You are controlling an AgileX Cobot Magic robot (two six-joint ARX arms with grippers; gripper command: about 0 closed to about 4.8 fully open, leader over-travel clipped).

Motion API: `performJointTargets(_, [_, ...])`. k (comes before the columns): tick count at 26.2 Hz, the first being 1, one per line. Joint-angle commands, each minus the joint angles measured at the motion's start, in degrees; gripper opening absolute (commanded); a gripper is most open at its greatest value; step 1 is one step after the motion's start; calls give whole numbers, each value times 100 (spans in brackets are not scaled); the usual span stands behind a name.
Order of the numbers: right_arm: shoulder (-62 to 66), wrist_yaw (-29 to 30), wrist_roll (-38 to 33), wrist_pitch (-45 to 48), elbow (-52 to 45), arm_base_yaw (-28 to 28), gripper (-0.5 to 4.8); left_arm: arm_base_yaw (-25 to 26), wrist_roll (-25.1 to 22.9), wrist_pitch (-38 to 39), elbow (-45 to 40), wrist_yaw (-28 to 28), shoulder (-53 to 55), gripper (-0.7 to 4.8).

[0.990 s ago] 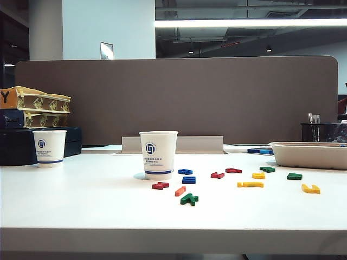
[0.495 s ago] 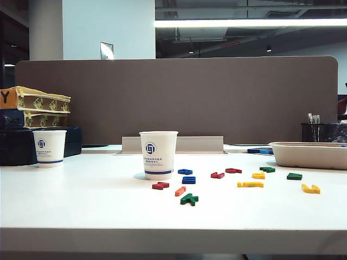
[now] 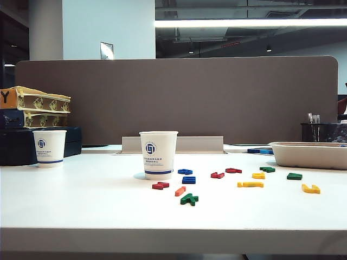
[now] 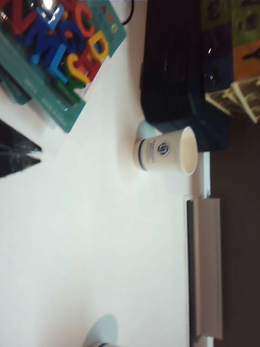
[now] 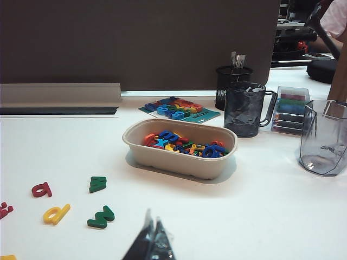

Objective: Pick up the letter "c" and put it in the paper cup.

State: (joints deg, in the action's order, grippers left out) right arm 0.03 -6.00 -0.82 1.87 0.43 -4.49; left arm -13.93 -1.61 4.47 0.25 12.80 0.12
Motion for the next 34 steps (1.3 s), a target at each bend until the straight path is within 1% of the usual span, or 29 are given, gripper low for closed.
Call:
performJointTargets(1, [-22,-7,-2,74,17,-7,-1,190,13,-319,17,-17,2,-6])
performJointTargets(6, [-22,-7,-2,74,17,-7,-1,509,13,-564,20,-190,0,-6])
performJointTargets(9, [-22,-7,-2,74,17,-7,-1,715,13,-647,20,-531,2,-6])
performJointTargets(11, [-22,-7,-2,74,17,-7,-1,782,13,-686,20,-662,2,-6])
performJointTargets(18, [-22,-7,-2,74,17,-7,-1,997,15,-872,24,-675,2,-6])
performJointTargets(23, [-22,-7,-2,74,17,-7,-1,1252,15,-1211,26,-920,2,-6])
performJointTargets(25, [-22,-7,-2,74,17,-7,-1,1274,13,-1257,26,-1008,2,-6])
performJointTargets(34, [-22,-7,-2,74,17,-7,-1,1268,13,-1191,24,-1047,2,-6])
